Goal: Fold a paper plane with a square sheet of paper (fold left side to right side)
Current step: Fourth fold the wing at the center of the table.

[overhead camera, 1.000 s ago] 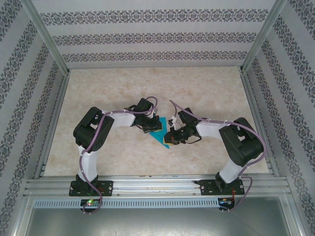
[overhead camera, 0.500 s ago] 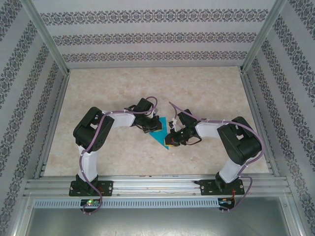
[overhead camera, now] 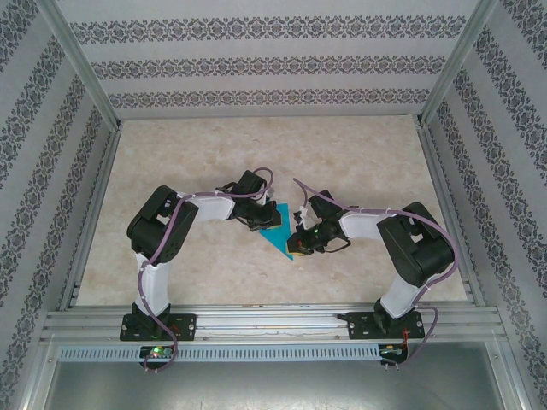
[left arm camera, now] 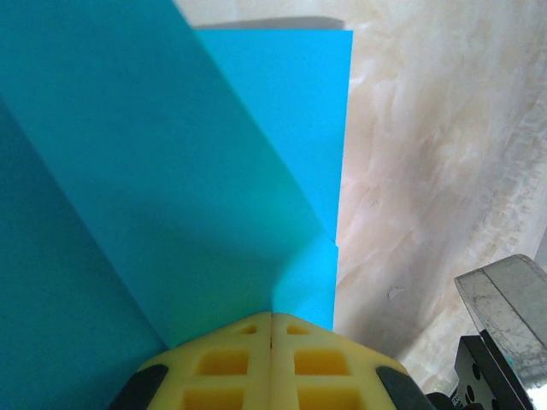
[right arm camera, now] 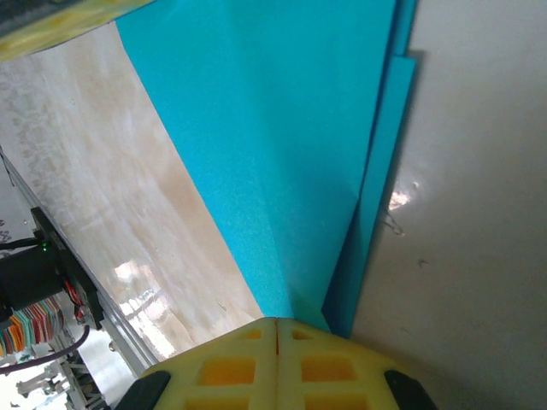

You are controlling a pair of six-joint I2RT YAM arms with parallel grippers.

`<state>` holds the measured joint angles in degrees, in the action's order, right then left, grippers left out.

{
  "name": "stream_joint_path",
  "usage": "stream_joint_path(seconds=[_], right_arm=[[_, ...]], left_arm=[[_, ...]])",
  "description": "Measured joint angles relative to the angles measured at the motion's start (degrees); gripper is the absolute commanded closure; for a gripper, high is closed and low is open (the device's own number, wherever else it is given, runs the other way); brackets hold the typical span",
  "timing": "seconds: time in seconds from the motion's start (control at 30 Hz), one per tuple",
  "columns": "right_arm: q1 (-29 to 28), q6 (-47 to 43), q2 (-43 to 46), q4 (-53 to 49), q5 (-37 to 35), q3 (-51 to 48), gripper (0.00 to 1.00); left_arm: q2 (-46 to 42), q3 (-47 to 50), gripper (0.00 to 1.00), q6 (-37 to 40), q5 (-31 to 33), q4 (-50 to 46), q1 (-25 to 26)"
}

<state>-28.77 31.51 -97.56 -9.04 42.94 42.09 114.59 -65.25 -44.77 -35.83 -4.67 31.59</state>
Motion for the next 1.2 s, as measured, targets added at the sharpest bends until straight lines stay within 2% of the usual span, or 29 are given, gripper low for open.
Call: stream_joint_path(seconds=[1.2], right_arm=[[-1.11,-2.99,1.14,-1.27,-1.11,-1.92,1.0]], left_arm=[[0.0,0.39,1.0,-0.02,-1.44,-0.02,-0.11]])
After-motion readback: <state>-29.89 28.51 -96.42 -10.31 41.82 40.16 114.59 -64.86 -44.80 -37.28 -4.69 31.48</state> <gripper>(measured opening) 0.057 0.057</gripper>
